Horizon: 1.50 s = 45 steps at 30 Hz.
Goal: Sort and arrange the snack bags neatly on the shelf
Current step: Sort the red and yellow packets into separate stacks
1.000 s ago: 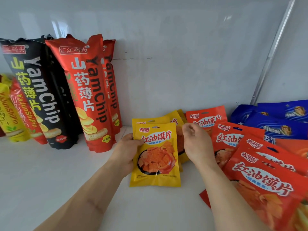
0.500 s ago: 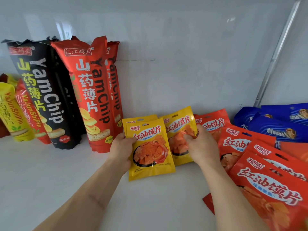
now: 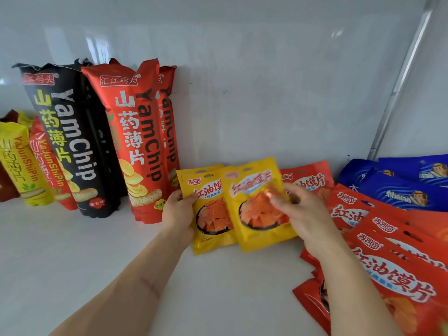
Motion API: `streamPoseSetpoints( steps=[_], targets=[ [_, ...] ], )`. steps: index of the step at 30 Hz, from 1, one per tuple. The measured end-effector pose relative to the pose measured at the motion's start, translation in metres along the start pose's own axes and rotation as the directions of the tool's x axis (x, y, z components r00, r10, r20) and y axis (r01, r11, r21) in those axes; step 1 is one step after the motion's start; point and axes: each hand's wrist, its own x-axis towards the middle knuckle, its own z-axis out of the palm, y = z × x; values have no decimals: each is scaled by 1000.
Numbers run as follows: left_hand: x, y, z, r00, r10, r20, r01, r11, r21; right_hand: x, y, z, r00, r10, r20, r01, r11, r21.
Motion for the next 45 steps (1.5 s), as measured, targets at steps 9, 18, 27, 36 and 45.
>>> streamPoseSetpoints(
  steps=[9, 18, 27, 36, 45],
  targets=[
    [-11, 5, 3, 997, -55, 50, 64, 975, -215, -11, -2, 43, 988, 120, 96, -91, 961, -260],
    [-17, 4, 4, 995, 18, 99, -9, 996, -91, -12, -8, 55, 985, 131, 110, -88, 941, -327],
    [-9, 4, -2, 999, 25, 20, -25, 999, -21, 1, 0, 45, 999, 51, 6, -27, 625, -780],
    [-7, 4, -1, 1000, 23, 17, -23, 1000, -8, 3, 10, 36, 987, 80, -139, -160, 524, -836],
    [-12, 6, -1, 999, 44, 31, -43, 999, -21, 11, 16, 29, 984, 13, -177, -135, 702, -700]
  ],
)
